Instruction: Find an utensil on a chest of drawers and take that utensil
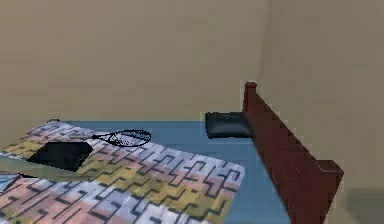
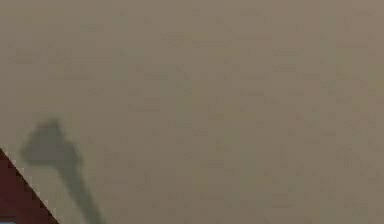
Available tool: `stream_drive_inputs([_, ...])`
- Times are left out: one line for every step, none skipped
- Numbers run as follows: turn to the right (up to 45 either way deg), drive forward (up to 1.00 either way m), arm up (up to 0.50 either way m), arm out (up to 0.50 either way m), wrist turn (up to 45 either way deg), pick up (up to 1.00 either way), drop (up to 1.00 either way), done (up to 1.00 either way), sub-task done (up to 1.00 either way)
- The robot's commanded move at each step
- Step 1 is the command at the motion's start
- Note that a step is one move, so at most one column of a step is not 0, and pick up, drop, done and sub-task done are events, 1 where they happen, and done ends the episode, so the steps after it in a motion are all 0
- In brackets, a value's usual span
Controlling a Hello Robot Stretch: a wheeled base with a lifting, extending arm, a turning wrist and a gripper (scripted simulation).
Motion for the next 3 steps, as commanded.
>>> stream_drive_inputs([-45.0,0.00,0.00,0.00,0.0,0.00,0.00,0.00,0.00])
stream_drive_inputs([-45.0,0.00,0.00,0.00,0.0,0.00,0.00,0.00,0.00])
stream_drive_inputs([-42.0,0.00,0.00,0.00,0.0,0.00,0.00,0.00,0.00])
